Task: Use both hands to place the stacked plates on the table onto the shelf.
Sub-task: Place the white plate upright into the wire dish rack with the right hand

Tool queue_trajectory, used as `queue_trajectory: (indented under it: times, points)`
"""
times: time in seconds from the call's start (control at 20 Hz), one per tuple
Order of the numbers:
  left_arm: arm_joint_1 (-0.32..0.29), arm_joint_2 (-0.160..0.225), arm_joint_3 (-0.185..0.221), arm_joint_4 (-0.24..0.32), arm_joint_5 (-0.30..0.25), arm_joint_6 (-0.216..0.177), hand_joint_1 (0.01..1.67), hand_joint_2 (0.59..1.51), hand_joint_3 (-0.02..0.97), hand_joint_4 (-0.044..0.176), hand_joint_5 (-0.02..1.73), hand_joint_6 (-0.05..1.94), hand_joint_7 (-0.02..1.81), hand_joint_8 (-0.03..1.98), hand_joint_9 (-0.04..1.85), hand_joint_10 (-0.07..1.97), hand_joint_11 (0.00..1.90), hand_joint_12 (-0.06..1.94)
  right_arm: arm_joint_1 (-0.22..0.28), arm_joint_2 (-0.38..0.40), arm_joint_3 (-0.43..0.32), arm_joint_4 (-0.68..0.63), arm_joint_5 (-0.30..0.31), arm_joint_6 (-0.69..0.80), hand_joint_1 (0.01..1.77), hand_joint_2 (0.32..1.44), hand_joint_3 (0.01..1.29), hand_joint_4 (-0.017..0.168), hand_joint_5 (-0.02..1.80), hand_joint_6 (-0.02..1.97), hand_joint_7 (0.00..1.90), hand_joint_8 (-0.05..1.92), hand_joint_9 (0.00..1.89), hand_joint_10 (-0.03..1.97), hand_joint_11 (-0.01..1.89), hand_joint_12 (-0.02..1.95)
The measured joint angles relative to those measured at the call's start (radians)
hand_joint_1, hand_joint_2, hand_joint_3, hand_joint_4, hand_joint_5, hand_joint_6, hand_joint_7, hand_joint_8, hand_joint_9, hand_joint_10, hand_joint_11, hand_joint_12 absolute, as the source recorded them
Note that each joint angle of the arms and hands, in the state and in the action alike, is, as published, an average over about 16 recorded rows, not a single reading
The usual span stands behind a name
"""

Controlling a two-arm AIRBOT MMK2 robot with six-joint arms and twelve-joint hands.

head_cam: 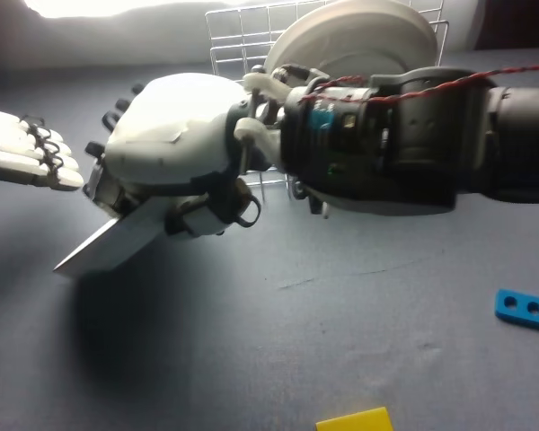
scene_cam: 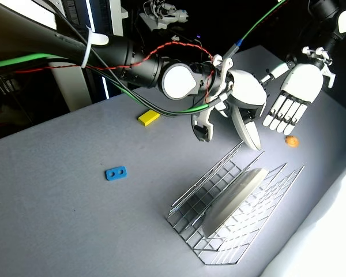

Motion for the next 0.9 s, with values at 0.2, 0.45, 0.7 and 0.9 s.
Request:
queue_trajectory:
  times: [0.2,0.45,0.7,0.9]
  points:
    - [-0.004,0.001,0.008,0.006,0.018,0.000,0.01,1.161,0.015,0.003,0.00,0.02,0.01,0.01,0.02,-0.06,0.02,0.00,0.027,0.041,-0.054,0.014,-0.022,0.053,1.33,1.05,0.01,-0.005,0.79,1.21,0.87,1.04,0.92,1.25,0.97,1.31]
    - [-0.001,0.001,0.014,0.014,0.040,0.001,0.01,1.161,0.015,0.003,0.00,0.02,0.01,0.01,0.02,-0.06,0.02,0.00,0.068,0.091,-0.108,0.020,-0.059,0.177,1.33,1.05,0.01,-0.007,0.77,1.21,0.88,1.03,0.90,1.26,0.97,1.30]
    - [0.004,0.001,0.016,0.021,0.052,0.001,0.01,1.157,0.016,0.004,0.00,0.02,0.01,0.01,0.02,-0.06,0.02,0.00,0.122,0.135,-0.149,0.019,-0.101,0.332,1.33,1.05,0.01,-0.008,0.76,1.21,0.88,1.03,0.90,1.26,0.97,1.29]
    - [0.008,0.001,0.017,0.024,0.058,0.002,0.01,1.155,0.016,0.004,0.00,0.02,0.01,0.01,0.02,-0.06,0.02,0.00,0.173,0.173,-0.167,0.018,-0.137,0.453,1.33,1.05,0.01,-0.009,0.75,1.21,0.88,1.04,0.90,1.27,0.98,1.29]
